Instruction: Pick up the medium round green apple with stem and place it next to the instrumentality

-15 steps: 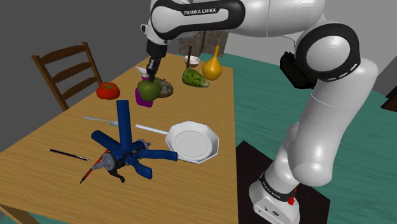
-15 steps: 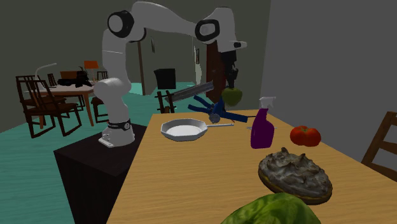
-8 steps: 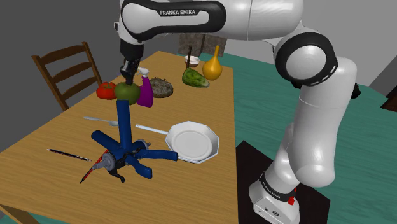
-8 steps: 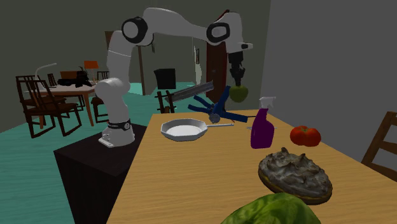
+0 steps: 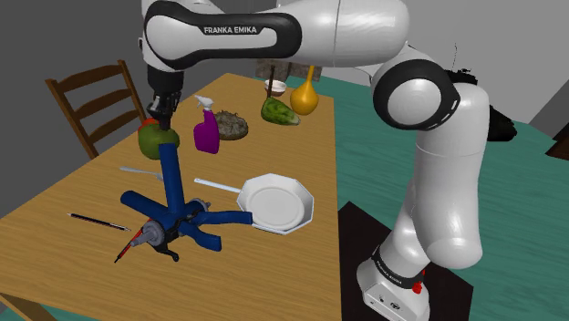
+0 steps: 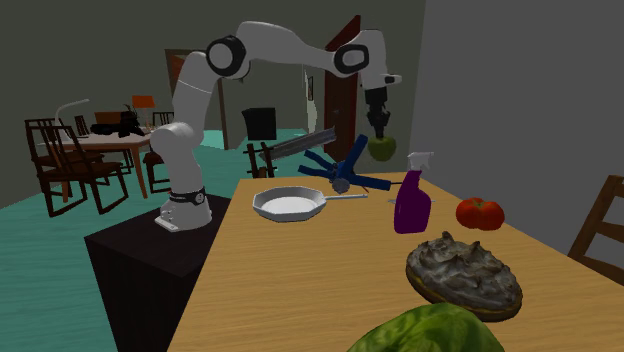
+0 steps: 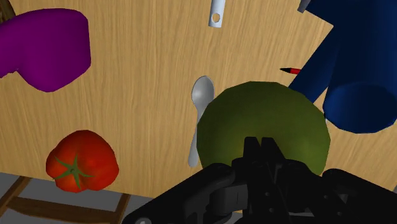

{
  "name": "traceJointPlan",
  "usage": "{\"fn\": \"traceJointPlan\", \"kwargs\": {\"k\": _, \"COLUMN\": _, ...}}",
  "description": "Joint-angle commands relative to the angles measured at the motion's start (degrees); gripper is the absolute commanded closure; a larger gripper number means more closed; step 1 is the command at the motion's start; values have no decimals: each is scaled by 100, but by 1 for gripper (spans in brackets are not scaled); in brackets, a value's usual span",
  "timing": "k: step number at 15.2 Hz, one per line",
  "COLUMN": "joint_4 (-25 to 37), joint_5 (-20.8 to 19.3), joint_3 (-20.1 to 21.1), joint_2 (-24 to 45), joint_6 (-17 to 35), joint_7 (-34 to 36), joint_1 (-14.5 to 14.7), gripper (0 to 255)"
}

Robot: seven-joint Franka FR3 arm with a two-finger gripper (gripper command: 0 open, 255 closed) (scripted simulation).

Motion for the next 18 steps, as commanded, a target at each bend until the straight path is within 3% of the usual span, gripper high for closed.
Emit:
{"fn": "traceJointPlan", "kwargs": {"k": 1, "joint_4": -89, "joint_5": 0, "joint_3": 3, "joint_2": 38, "joint_6": 127, "joint_7": 7, "joint_1": 7, "gripper": 255}}
{"fn": "traceJointPlan", "kwargs": {"k": 18, "joint_4": -1067, "joint_5": 10, "joint_3": 5, "joint_2": 260, "joint_6": 1328, "joint_7": -4, "joint_1": 11, "gripper": 255}}
